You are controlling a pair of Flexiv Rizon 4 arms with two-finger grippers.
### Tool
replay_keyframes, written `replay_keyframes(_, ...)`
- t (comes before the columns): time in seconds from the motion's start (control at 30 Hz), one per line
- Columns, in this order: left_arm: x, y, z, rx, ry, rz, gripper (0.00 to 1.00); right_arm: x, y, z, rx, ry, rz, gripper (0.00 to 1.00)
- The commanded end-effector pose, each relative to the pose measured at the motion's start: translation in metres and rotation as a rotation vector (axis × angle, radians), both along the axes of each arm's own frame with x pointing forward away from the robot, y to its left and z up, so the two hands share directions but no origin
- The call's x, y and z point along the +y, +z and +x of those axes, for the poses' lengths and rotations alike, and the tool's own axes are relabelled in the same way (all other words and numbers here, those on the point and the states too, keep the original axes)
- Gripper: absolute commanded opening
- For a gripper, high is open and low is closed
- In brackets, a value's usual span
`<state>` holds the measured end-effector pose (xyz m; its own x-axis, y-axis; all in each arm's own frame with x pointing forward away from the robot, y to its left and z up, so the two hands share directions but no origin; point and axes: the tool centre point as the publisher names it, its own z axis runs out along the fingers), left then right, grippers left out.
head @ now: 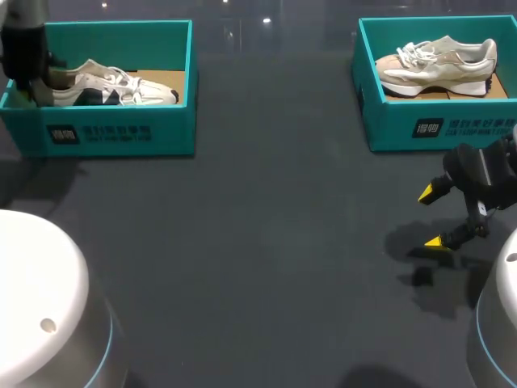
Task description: Take the shoe out of the shoebox, open the shoe tongue, remove and reinsert the insole, then place the shoe into the shoebox
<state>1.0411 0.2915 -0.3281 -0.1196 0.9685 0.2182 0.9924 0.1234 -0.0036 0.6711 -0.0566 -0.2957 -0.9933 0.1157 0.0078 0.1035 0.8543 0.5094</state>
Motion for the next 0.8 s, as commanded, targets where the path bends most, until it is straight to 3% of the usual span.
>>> replay_keyframes(0.03,0.003,-0.009,0.002,0.004,0.004,-0.009,0.0,0.001,0.0,-0.001,-0.002,-0.002,-0.003,1.0)
replay_keyframes(0.8,-0.003,-0.042,0.002,0.022,0.006,-0.063,0.0,0.001,0.0,-0.001,-0.002,-0.002,-0.003,1.0)
